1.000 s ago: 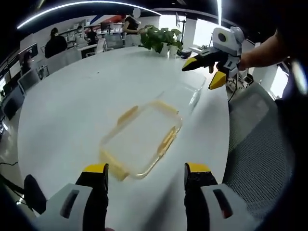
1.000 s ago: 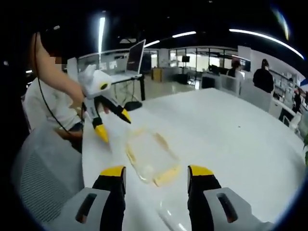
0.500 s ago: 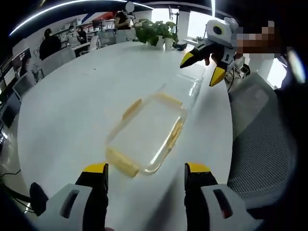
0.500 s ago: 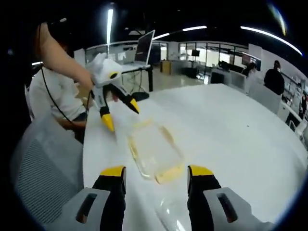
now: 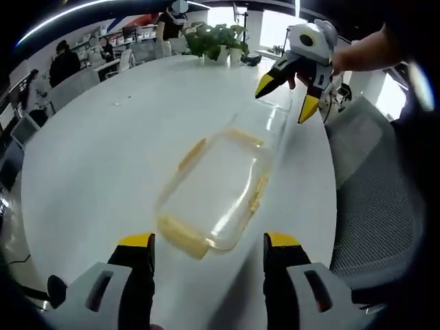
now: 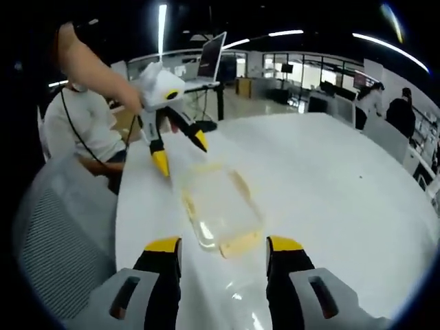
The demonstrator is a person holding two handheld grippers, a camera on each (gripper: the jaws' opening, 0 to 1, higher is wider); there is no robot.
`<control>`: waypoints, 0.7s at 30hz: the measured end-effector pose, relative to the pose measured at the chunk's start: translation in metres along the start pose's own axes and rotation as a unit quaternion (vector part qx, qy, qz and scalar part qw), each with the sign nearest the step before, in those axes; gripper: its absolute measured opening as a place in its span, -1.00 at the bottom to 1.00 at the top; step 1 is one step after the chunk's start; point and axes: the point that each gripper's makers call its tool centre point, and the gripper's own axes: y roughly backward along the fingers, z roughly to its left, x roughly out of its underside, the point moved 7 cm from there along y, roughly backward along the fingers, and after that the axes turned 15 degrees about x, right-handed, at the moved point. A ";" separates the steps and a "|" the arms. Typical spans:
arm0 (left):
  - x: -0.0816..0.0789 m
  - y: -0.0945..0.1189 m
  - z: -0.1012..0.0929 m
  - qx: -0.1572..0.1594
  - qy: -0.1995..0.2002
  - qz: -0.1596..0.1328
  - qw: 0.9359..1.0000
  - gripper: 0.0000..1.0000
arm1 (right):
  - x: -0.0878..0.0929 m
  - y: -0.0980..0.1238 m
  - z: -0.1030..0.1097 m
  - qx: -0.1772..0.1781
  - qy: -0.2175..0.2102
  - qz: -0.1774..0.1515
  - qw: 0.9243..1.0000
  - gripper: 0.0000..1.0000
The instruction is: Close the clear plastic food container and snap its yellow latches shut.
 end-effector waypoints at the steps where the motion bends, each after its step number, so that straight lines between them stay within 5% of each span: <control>1: 0.001 0.001 0.002 0.000 -0.002 0.002 1.000 0.27 | -0.001 -0.001 0.000 -0.002 0.000 0.001 1.000 -0.03; 21: 0.000 -0.004 0.017 0.023 -0.051 0.057 0.997 0.23 | 0.001 -0.020 -0.001 -0.018 0.022 0.030 0.999 -0.04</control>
